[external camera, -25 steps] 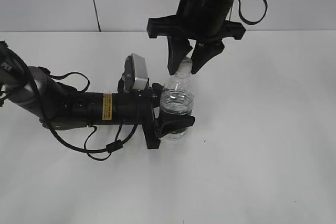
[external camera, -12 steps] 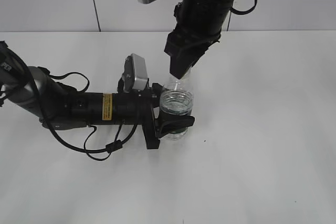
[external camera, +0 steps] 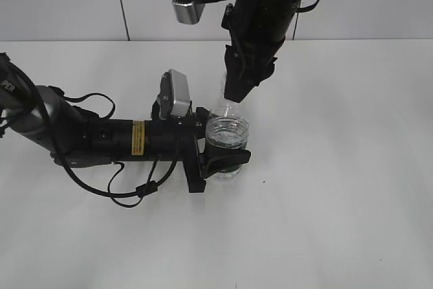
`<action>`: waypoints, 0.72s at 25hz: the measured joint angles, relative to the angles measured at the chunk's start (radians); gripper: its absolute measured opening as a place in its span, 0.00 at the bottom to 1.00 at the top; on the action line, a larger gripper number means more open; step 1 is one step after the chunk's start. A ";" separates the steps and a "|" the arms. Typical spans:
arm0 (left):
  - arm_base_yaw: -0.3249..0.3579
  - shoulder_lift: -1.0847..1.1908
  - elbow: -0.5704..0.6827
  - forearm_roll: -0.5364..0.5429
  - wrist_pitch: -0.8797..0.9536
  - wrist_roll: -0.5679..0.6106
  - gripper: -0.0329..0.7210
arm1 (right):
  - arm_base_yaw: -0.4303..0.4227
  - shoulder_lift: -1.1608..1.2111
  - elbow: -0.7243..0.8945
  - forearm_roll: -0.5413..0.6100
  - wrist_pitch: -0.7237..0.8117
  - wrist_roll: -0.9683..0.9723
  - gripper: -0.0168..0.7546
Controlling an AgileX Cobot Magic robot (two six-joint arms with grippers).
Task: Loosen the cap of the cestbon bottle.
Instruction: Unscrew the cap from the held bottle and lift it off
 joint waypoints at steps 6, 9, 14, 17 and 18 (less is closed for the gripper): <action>0.000 0.000 0.000 0.002 0.000 0.000 0.58 | 0.000 0.000 -0.001 0.000 0.000 -0.146 0.41; 0.000 0.000 0.000 0.003 0.000 0.001 0.58 | 0.000 0.000 -0.001 0.000 0.000 -0.222 0.41; 0.000 0.000 0.000 0.003 0.000 0.001 0.58 | 0.000 0.000 -0.001 0.000 -0.001 -0.321 0.41; 0.000 0.000 0.000 0.004 0.000 0.001 0.58 | 0.000 0.000 -0.001 0.000 -0.001 -0.381 0.41; 0.000 0.000 0.000 0.004 0.000 0.001 0.58 | 0.000 0.000 -0.001 0.000 -0.001 -0.398 0.41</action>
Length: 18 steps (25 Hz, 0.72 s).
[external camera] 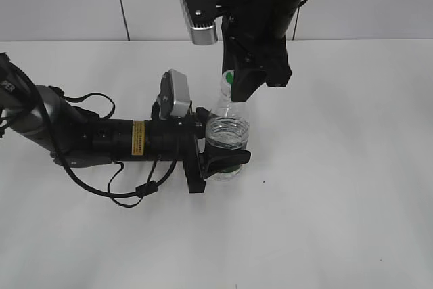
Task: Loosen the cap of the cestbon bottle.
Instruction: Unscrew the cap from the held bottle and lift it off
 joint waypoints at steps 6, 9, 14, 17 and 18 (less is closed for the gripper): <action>0.000 0.000 0.000 0.001 0.000 0.000 0.58 | 0.000 0.000 -0.006 0.000 0.000 -0.047 0.41; 0.001 0.000 0.000 0.000 0.000 -0.002 0.58 | 0.000 0.000 -0.008 0.000 0.000 -0.048 0.41; 0.001 0.000 0.000 0.003 -0.001 -0.003 0.58 | 0.000 -0.010 -0.008 0.000 0.002 -0.048 0.40; 0.001 0.000 0.000 0.005 -0.001 -0.001 0.58 | 0.000 -0.034 -0.010 0.007 -0.001 -0.048 0.40; 0.001 0.000 0.000 0.005 -0.001 -0.001 0.58 | 0.000 -0.039 -0.011 0.008 -0.002 -0.048 0.40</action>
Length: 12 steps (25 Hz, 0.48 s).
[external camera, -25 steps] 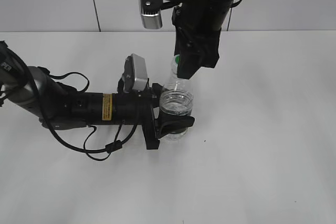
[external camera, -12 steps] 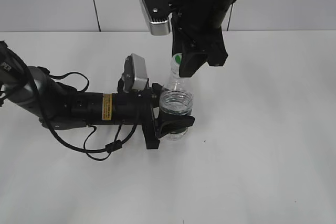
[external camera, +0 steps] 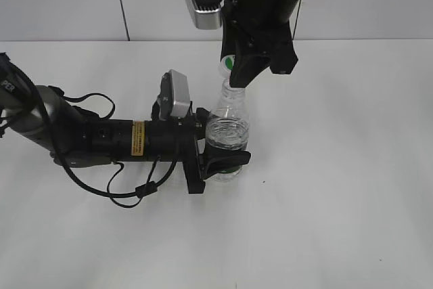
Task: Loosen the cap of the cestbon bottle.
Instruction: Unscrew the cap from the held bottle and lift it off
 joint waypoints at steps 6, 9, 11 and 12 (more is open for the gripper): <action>0.000 0.000 0.000 0.002 0.000 0.000 0.58 | 0.000 -0.002 0.000 0.002 0.000 0.017 0.40; 0.000 0.000 0.000 0.002 0.000 0.000 0.58 | 0.000 -0.002 0.000 0.002 0.000 0.068 0.40; 0.000 0.000 0.000 0.002 -0.001 0.000 0.58 | 0.000 -0.007 0.000 0.001 0.000 0.110 0.40; 0.000 0.000 0.000 0.002 -0.001 0.000 0.58 | 0.000 -0.012 0.000 0.001 0.000 0.138 0.40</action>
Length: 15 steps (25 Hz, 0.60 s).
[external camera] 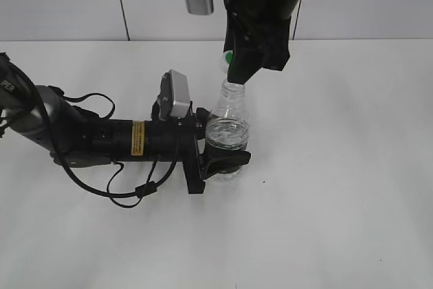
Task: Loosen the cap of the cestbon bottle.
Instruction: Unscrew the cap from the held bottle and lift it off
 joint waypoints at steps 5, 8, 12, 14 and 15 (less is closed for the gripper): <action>0.000 0.000 0.000 0.000 0.000 0.000 0.58 | 0.000 -0.031 0.000 -0.009 0.000 0.167 0.40; 0.000 0.000 0.000 0.000 0.000 0.000 0.58 | 0.000 -0.037 0.000 -0.026 0.000 0.277 0.40; 0.000 0.000 0.000 0.000 0.000 0.000 0.58 | -0.012 -0.039 -0.001 -0.139 0.000 0.492 0.40; 0.000 0.000 0.000 0.000 0.000 0.000 0.58 | -0.027 -0.039 -0.004 -0.179 0.000 0.615 0.40; 0.000 0.000 0.000 0.000 0.000 0.000 0.58 | -0.041 -0.039 -0.005 -0.188 0.000 0.665 0.40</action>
